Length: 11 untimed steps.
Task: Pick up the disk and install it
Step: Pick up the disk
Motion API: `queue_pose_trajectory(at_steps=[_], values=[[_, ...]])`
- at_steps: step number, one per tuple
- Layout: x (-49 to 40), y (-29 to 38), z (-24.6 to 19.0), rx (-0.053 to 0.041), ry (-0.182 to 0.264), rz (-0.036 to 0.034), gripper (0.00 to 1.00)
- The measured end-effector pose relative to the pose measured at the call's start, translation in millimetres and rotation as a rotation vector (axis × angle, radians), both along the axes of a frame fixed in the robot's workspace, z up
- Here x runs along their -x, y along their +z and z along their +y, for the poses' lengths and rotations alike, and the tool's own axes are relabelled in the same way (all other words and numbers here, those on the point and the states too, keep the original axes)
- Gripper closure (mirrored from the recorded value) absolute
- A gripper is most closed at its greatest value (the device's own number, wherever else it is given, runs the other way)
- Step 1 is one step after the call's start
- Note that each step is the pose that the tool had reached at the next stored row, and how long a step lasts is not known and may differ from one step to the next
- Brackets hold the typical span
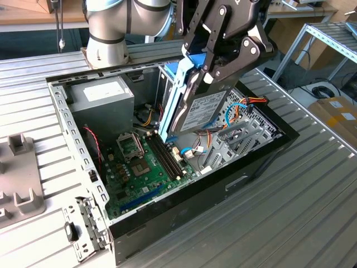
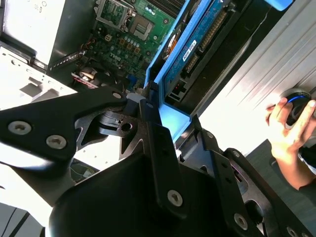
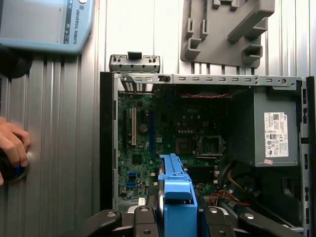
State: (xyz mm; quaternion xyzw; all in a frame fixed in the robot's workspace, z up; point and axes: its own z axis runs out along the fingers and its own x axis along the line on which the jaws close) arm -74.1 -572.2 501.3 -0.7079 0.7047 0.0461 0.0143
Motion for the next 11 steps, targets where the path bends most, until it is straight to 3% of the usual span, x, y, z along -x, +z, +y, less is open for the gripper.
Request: queue_pose_trajectory(at_steps=[11], values=[[-1.9, -1.6, -2.7, 0.0001, 0.0, 0.0009, 0.63]])
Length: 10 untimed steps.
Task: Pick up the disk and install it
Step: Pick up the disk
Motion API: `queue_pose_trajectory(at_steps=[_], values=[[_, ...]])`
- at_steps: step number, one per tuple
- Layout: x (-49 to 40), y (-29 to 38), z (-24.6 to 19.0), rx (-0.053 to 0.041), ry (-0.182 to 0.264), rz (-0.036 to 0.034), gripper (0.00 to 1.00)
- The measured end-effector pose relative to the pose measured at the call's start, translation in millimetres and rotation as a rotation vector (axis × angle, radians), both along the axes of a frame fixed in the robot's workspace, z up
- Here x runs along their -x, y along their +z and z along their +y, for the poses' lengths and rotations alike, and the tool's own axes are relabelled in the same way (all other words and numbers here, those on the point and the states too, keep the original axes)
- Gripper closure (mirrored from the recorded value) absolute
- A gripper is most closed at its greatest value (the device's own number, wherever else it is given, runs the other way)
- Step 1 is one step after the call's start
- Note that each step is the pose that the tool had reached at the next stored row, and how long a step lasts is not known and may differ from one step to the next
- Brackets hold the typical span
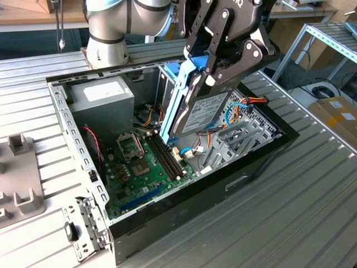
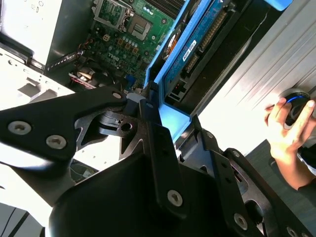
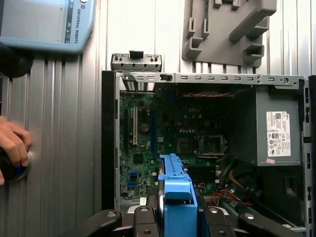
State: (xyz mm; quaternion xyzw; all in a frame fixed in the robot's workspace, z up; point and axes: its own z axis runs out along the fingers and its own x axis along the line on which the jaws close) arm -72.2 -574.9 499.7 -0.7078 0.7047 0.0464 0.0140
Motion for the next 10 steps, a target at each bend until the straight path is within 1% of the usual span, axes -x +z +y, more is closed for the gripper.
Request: queue_pose_trajectory(at_steps=[10], values=[[-2.7, -1.3, -1.5, 0.0001, 0.0, 0.001, 0.63]])
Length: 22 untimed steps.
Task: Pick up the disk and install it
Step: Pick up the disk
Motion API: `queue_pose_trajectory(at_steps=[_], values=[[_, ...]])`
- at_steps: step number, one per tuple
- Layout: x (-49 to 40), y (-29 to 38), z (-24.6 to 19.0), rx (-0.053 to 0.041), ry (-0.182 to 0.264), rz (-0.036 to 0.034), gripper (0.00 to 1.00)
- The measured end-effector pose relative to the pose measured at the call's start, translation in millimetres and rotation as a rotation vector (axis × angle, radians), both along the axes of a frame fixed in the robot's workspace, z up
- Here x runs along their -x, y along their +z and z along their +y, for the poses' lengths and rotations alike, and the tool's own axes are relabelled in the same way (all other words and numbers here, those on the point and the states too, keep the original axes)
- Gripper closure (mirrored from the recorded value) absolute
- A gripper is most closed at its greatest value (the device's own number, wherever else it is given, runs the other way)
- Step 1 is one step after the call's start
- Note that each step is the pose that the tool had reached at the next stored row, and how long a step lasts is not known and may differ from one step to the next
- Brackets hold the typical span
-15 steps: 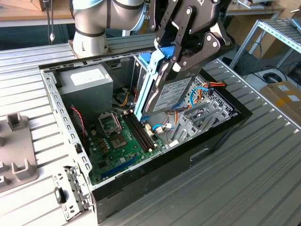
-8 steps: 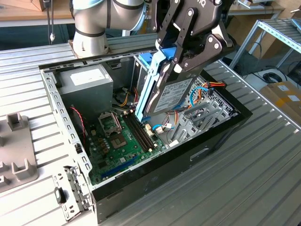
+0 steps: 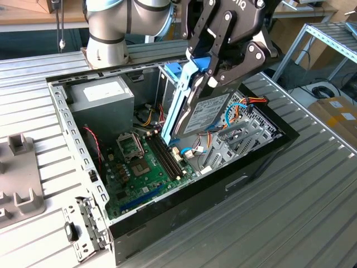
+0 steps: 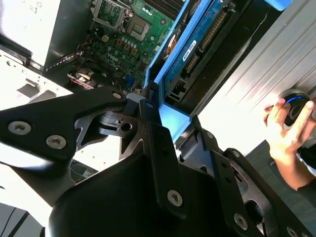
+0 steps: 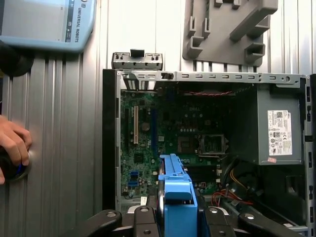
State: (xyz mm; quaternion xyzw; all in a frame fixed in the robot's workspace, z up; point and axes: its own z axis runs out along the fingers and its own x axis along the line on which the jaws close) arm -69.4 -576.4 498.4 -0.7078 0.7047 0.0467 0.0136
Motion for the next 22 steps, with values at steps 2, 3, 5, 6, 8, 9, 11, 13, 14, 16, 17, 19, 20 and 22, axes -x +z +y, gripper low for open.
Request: queue_pose_trajectory(at_steps=[2, 3, 5, 6, 8, 9, 11, 13, 14, 16, 17, 19, 20, 22], values=[[-0.4, -0.4, -0.5, -0.0003, 0.0, 0.0001, 0.63], [-0.6, -0.5, -0.8, -0.0002, 0.0, 0.0002, 0.63], [-0.9, -0.8, -1.4, -0.0001, 0.0, 0.0003, 0.63], [-1.1, -0.9, -1.7, -0.0001, 0.0, 0.0004, 0.63], [-1.6, -1.3, -2.4, -0.0001, 0.0, 0.0004, 0.63], [-1.9, -1.5, -2.7, -0.0001, 0.0, 0.0004, 0.63], [-2.4, -1.7, -3.1, 0.0001, 0.0, 0.0005, 0.63], [-3.1, -2.0, -3.5, -0.0001, 0.0, 0.0005, 0.63], [-3.4, -2.1, -3.6, 0.0, 0.0, 0.0006, 0.63], [-4.1, -2.3, -3.9, 0.0001, 0.0, 0.0008, 0.63], [-4.6, -2.4, -4.0, 0.0002, 0.0, 0.0009, 0.63], [-5.9, -2.8, -4.3, 0.0, 0.0, 0.0011, 0.63], [-7.5, -3.1, -4.5, -0.0001, 0.0, 0.0014, 0.63], [-8.7, -3.5, -4.6, -0.0001, 0.0, 0.0017, 0.63]])
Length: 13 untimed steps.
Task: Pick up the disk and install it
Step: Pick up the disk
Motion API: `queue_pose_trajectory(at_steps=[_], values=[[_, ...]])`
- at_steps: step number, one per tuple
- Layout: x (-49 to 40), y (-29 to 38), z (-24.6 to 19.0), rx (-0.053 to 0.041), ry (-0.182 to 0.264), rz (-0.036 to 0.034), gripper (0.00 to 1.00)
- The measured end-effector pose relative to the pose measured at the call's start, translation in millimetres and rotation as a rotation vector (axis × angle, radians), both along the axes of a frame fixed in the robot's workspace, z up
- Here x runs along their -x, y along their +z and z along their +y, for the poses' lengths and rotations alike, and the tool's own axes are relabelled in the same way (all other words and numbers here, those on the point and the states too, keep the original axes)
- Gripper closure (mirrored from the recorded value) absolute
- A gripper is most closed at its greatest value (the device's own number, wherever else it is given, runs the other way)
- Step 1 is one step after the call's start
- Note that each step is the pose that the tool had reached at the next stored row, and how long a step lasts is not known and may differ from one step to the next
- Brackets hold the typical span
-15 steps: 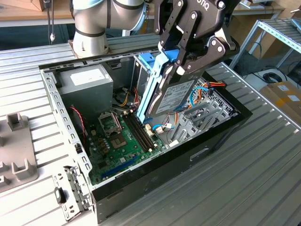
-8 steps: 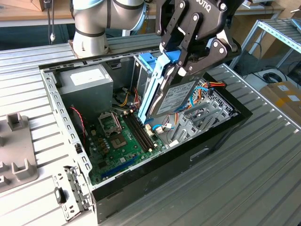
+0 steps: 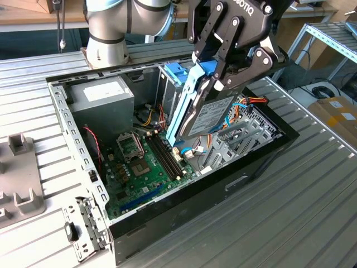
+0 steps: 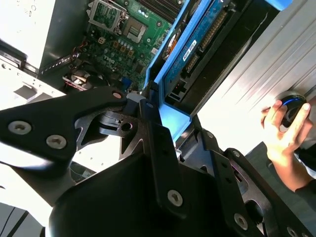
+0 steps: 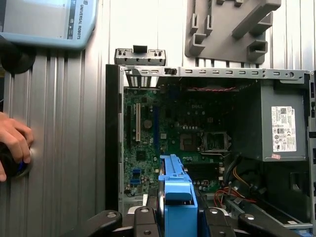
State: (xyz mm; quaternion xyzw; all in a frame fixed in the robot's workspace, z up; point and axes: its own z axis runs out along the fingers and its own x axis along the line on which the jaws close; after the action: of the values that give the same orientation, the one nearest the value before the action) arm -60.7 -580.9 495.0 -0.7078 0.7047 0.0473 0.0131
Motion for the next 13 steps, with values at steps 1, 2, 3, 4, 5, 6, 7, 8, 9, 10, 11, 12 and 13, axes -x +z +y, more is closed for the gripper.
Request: queue_pose_trajectory(at_steps=[1, 2, 3, 4, 5, 6, 7, 8, 9, 10, 11, 12, 13], values=[[-1.2, -0.3, -0.1, 0.0, 0.0, 0.0002, 0.63], [-2.5, -0.5, -0.2, 0.0001, 0.0, 0.0005, 0.63], [-3.5, -0.7, -0.3, 0.0001, 0.0, 0.0007, 0.63], [-4.3, -0.8, -0.4, 0.0002, 0.0, 0.0009, 0.63], [-5.4, -0.9, -0.6, 0.0003, 0.0, 0.001, 0.63], [-6.3, -1.0, -0.7, 0.0003, 0.0, 0.0011, 0.63], [-7.3, -1.3, -1.0, 0.0, 0.0, 0.0011, 0.63], [-7.9, -1.4, -1.2, -0.0001, 0.0, 0.001, 0.63], [-8.8, -1.5, -1.4, 0.0, 0.0, 0.0011, 0.63], [-9.4, -1.5, -1.5, 0.0, 0.0, 0.0011, 0.63], [-9.8, -1.6, -1.7, 0.0001, 0.0, 0.0011, 0.63], [-10.1, -1.6, -1.7, 0.0001, 0.0, 0.0011, 0.63], [-10.5, -1.7, -1.8, 0.0, 0.0, 0.0011, 0.63]])
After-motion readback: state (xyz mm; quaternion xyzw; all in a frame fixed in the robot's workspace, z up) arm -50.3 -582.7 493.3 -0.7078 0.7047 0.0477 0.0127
